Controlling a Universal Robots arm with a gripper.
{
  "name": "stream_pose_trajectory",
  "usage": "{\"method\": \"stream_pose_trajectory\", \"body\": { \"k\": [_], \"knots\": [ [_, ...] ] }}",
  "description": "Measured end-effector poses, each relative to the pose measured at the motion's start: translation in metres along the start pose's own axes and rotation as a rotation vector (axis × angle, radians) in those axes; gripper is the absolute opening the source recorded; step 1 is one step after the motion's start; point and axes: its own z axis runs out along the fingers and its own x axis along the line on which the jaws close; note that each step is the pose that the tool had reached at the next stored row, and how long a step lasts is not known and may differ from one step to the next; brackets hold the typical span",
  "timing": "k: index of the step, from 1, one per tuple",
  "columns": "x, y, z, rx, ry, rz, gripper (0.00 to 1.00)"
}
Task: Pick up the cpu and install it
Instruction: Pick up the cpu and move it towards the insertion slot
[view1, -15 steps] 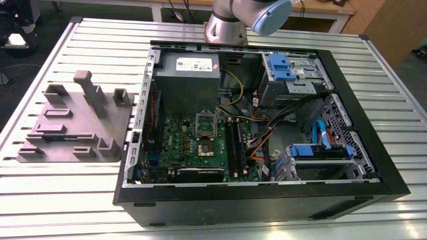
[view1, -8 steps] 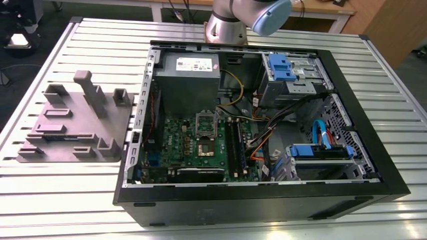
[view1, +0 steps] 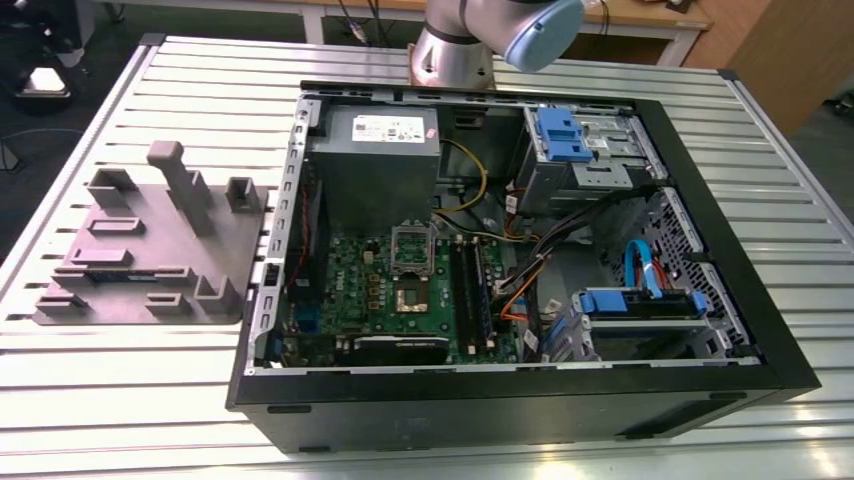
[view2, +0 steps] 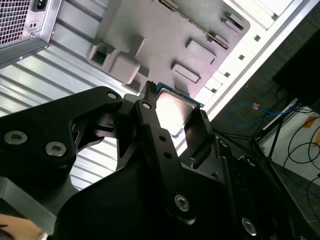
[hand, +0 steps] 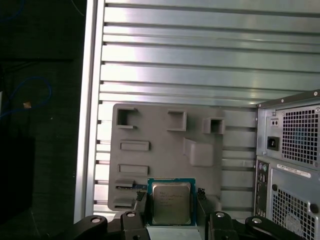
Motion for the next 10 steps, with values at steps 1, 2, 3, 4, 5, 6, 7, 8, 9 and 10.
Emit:
{"method": "stream_pose_trajectory", "body": {
  "k": [1,2,3,4,5,6,7,8,9,10],
  "knots": [
    [-0.0006,0.0000,0.0000,0.0000,0.0000,0.000,0.47],
    [-0.0012,0.0000,0.0000,0.0000,0.0000,0.000,0.47],
    [-0.0018,-0.0001,0.0000,0.0000,0.0000,0.000,0.47],
    [-0.0024,-0.0001,0.0000,0.0000,0.0000,0.000,0.47],
    [-0.0030,-0.0001,0.0000,0.0000,0.0000,0.000,0.47],
    [-0.0036,-0.0001,0.0000,0.0000,0.0000,0.000,0.47],
    [-0.0043,-0.0001,0.0000,0.0000,0.0000,0.000,0.47],
    [-0.0049,-0.0001,0.0000,0.0000,0.0000,0.000,0.47],
    [-0.0054,-0.0002,0.0001,0.0000,-0.0002,0.000,0.47],
    [-0.0060,-0.0002,0.0001,0.0000,-0.0001,0.000,0.47]
  ]
}}
